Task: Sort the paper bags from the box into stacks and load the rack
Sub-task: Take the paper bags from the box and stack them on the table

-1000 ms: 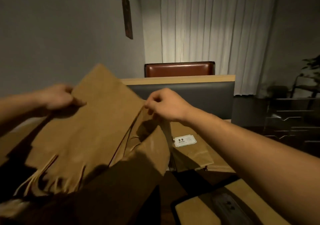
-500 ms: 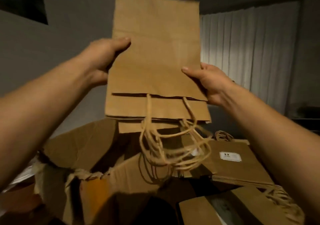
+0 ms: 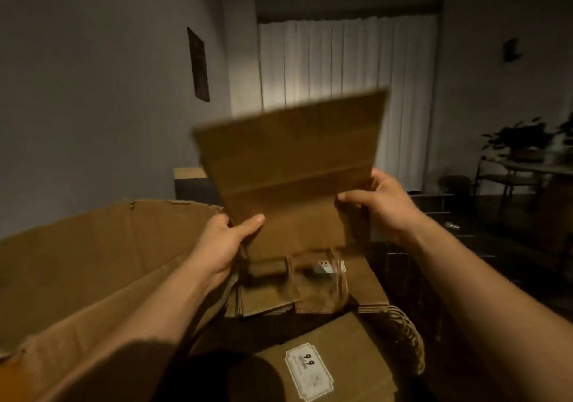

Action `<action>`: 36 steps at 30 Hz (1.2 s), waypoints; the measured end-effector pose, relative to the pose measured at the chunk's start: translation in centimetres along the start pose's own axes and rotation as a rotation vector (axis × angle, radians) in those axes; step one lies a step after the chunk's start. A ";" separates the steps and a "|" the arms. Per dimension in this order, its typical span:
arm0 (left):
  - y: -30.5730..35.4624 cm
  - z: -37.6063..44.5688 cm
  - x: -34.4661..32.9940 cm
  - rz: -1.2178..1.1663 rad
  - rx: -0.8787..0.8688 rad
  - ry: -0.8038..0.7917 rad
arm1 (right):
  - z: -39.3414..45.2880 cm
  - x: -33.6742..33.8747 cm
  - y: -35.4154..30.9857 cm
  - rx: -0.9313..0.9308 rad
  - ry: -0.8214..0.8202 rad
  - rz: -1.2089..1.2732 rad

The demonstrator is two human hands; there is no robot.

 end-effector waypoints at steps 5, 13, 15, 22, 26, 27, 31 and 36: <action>-3.9 -0.2 0.7 -0.492 0.280 -0.027 | -0.4 -0.2 1.5 0.257 0.018 -0.204; -7.1 -0.9 1.4 -0.210 0.129 -0.074 | -0.1 0.4 10.5 -0.233 0.073 0.280; -7.4 -0.7 1.7 -0.155 0.080 -0.043 | -0.7 -0.3 11.1 -0.392 0.046 0.343; -7.3 -0.9 1.3 -0.108 -0.028 0.005 | -0.3 -1.1 11.9 -0.374 0.218 0.397; -8.0 -1.1 2.5 -0.173 0.034 0.068 | -0.4 -0.2 11.6 -0.330 0.159 0.341; -7.9 -1.3 2.7 -0.153 0.015 0.083 | -0.5 0.7 11.4 -0.313 0.227 0.291; -7.9 -1.4 3.2 -0.086 -0.026 0.109 | -1.5 6.1 10.4 -0.289 0.399 0.335; -7.6 -1.4 2.3 -0.086 -0.061 0.127 | -3.1 6.4 11.4 -0.392 0.306 0.305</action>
Point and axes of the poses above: each hand's wrist, its own z-axis towards the middle knuckle, its own x-axis out of the back of the hand, y = z × x, the point moved 5 cm from there along z, towards the middle knuckle, and after that the axes turned 8 degrees about -x, right-handed, at the moved point
